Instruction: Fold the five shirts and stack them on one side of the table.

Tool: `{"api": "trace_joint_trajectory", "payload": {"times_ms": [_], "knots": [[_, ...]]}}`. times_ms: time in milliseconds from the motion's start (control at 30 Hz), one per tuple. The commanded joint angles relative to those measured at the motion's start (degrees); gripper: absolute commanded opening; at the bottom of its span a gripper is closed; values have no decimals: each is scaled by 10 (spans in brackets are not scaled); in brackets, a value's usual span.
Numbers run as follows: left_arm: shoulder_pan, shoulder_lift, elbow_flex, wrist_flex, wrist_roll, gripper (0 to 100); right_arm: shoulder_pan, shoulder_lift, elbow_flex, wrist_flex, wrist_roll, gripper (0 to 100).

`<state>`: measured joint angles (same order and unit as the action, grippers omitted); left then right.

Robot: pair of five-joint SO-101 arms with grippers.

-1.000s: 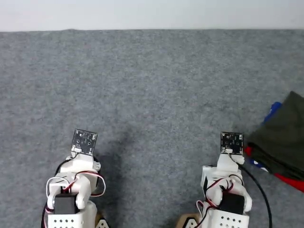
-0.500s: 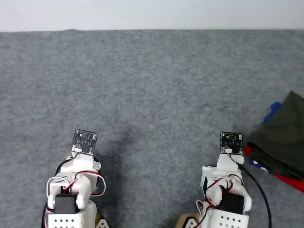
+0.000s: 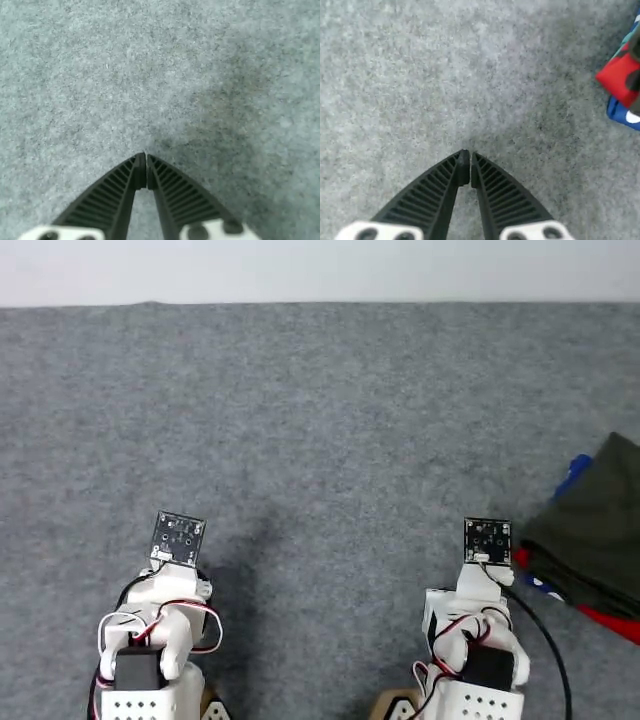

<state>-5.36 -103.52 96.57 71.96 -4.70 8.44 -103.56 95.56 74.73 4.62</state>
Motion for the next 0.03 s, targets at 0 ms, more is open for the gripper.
{"api": "trace_joint_trajectory", "payload": {"times_ms": [0], "knots": [[-2, -5, -1, 2, -4, 19, 0, -5, 9, 4, 7, 9]]}}
